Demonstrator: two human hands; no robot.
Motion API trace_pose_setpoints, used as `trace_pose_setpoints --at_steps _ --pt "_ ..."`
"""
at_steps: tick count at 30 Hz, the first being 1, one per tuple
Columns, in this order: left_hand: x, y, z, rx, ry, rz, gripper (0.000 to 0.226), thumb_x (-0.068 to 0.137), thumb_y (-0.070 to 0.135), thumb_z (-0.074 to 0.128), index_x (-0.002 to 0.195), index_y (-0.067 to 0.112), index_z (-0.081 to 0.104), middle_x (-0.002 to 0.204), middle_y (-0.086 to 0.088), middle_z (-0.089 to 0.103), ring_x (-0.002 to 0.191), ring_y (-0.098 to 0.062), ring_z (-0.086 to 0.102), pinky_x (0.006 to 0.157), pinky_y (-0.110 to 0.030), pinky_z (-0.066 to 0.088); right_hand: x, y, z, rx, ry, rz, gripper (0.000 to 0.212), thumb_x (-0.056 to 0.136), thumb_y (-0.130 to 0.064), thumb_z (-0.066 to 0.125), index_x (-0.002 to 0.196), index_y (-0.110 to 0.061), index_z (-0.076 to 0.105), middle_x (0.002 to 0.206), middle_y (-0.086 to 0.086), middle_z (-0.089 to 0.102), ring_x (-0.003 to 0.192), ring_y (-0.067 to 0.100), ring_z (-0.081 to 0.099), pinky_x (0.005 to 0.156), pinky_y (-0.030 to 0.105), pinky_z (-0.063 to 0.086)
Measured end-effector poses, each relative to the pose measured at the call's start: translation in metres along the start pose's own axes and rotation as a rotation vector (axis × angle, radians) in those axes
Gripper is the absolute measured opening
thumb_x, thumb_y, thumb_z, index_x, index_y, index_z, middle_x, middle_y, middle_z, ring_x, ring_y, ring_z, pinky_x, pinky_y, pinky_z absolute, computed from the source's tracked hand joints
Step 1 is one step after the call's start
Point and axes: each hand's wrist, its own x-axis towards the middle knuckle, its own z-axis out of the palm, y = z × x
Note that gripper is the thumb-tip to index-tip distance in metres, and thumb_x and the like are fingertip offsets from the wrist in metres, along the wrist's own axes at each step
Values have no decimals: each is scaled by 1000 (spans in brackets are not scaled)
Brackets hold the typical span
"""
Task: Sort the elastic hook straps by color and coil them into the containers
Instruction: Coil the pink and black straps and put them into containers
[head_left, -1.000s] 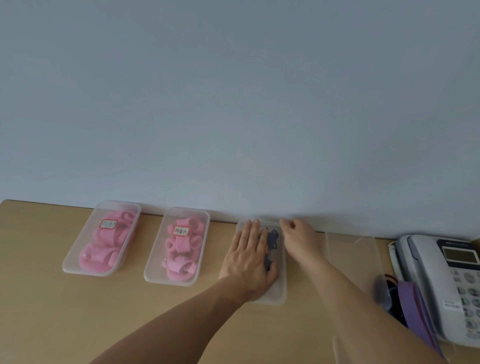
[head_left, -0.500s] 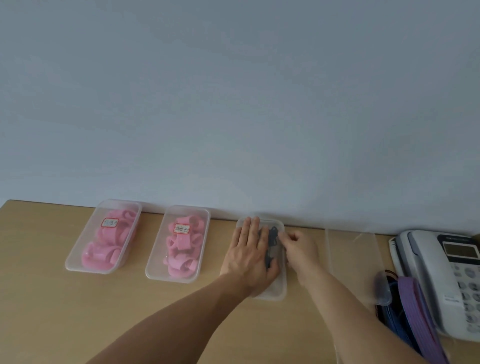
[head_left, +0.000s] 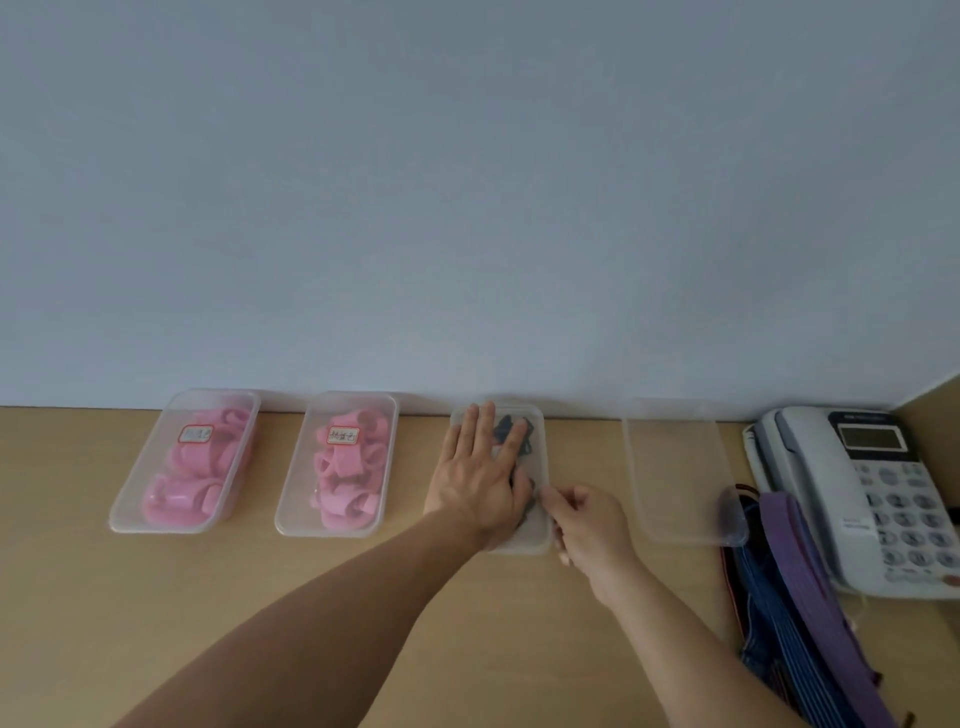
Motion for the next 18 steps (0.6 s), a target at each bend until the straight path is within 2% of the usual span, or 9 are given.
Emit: trace_pose_setpoints --at_steps 3,6,10,13,15,18 --pt "-1 1 -3 -1 6 -6 72 89 52 1 157 28 5 165 -16 -2 152 -31 -7 123 -44 -7 -8 -3 -3 -17 -47 -37 23 95 -17 64 74 -7 63 44 1 52 33 10 41 37 20 32" --pt "0 1 -4 1 23 -7 76 87 51 4 158 23 7 165 -16 3 152 -31 -3 123 -44 -5 -20 9 -4 -6 -77 -45 13 94 -14 64 86 -4 65 55 6 56 40 15 45 39 28 34" --pt "1 0 -4 1 4 3 78 87 52 2 158 20 4 165 -15 0 152 -30 -7 123 -43 -7 -19 14 -4 -46 -46 -80 16 94 -14 64 82 -3 64 53 5 58 44 20 47 40 30 36" --pt "0 -2 -4 -18 3 7 77 90 50 3 157 12 3 165 -14 -2 152 -27 -9 122 -39 -11 -26 17 -5 3 -92 -78 6 92 -11 66 88 -8 62 60 6 59 48 21 51 44 33 40" --pt "-1 -2 -5 -16 -1 7 78 91 49 3 156 7 2 165 -14 -2 152 -27 -10 122 -38 -12 -33 21 -4 19 -117 -76 11 89 -9 68 94 -13 60 66 7 61 50 19 53 45 32 43" --pt "-3 -1 -6 -14 13 17 72 97 46 12 156 5 4 165 -16 -2 152 -28 -8 122 -39 -10 -35 22 -2 7 -92 -104 13 88 -6 68 93 -11 58 60 3 62 51 20 51 45 32 41"
